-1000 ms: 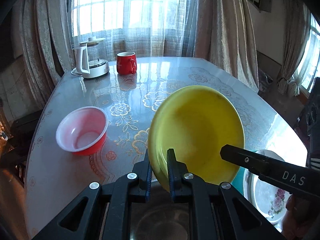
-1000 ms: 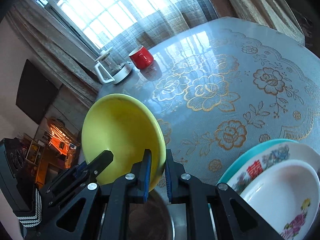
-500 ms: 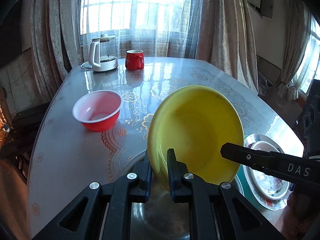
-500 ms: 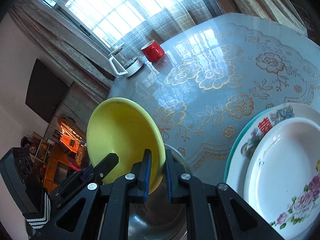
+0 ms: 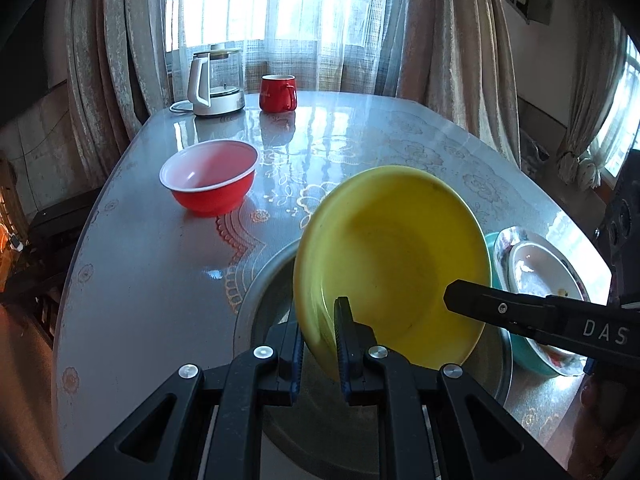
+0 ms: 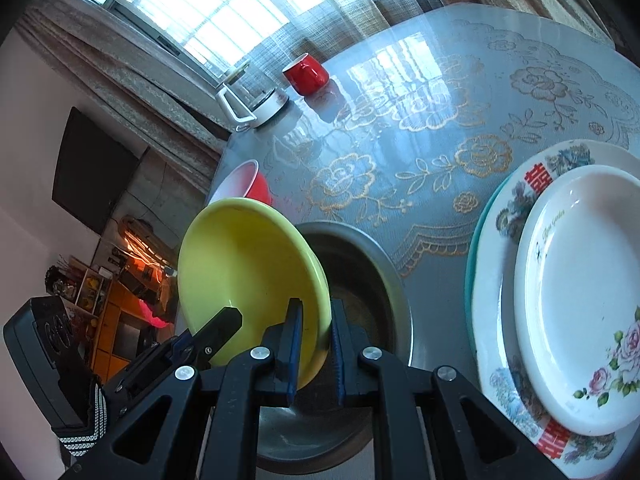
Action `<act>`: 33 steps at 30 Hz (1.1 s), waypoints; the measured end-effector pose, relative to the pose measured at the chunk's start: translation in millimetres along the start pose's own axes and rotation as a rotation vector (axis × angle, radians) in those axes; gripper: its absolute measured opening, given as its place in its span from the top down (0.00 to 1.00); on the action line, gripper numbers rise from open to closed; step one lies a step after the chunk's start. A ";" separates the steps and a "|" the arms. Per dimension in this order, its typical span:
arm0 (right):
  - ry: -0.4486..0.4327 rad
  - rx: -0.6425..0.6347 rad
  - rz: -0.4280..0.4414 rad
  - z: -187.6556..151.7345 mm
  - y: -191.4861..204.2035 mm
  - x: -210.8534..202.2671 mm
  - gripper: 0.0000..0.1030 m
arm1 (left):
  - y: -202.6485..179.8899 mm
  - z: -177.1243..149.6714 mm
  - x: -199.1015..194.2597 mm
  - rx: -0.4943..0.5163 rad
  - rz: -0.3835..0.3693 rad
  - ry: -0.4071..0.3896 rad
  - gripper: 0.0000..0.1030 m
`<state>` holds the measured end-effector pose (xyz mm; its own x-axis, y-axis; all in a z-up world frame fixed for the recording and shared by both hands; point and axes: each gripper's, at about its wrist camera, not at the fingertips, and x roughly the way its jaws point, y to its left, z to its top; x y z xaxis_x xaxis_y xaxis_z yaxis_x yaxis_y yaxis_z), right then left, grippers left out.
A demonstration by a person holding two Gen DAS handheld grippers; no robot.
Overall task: Organize plates and bowls
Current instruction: 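Lower the yellow bowl into the steel bowl with both grippers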
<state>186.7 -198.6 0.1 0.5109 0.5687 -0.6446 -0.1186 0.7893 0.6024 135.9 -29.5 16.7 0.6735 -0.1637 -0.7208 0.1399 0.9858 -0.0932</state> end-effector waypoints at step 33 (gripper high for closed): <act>-0.001 -0.062 -0.125 -12.8 6.8 -8.9 0.77 | -5.3 -18.2 13.4 0.065 0.061 0.040 0.84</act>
<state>170.5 -195.4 3.9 0.5255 0.4649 -0.7125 -0.1061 0.8668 0.4873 131.0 -36.2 -4.9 0.6529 -0.1002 -0.7508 0.1468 0.9892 -0.0044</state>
